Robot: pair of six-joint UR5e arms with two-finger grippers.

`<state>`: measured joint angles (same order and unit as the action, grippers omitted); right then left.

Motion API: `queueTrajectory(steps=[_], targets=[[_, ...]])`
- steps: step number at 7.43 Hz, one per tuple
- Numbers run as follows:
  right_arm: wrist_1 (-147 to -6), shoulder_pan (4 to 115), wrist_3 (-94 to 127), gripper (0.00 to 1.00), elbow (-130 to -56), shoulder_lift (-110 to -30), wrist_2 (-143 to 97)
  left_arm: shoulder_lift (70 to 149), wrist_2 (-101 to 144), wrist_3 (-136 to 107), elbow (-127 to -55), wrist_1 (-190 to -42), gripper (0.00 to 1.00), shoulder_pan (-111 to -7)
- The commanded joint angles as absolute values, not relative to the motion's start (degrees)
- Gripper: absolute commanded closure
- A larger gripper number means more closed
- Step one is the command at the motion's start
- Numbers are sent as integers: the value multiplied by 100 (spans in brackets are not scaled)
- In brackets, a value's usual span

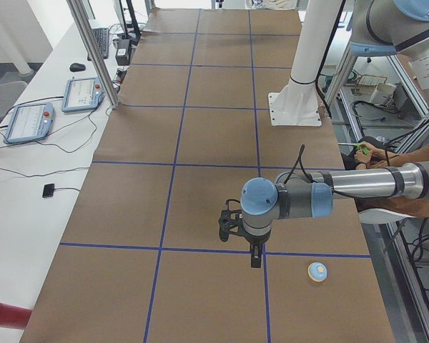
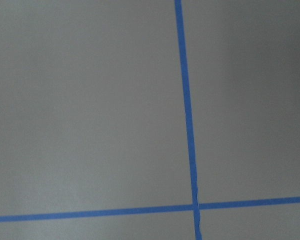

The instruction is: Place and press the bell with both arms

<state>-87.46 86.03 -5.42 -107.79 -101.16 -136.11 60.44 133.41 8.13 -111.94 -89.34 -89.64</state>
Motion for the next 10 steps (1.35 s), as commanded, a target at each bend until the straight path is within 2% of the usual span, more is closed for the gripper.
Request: queueTrajectory(steps=[1,4,6,8,10], targets=[[-8658,8552,-536,0,-10810,-10116,-13614,5749,13368,826,-10935,-8930,1,-8677],[-8385,8543,-536,0,-10802,-10125,-13588,5748,13474,431,-10654,-8938,1,-7177],[-8385,8534,-536,0,-10811,-10125,-13605,5748,13474,439,-10390,-9060,1,-6778],[-8385,8490,-536,0,-10819,-10125,-13614,5748,13474,422,-9759,-9796,1,-6637],[-8385,8481,-527,0,-10854,-10134,-13641,5739,13718,-206,-9589,-10457,1,-6557]])
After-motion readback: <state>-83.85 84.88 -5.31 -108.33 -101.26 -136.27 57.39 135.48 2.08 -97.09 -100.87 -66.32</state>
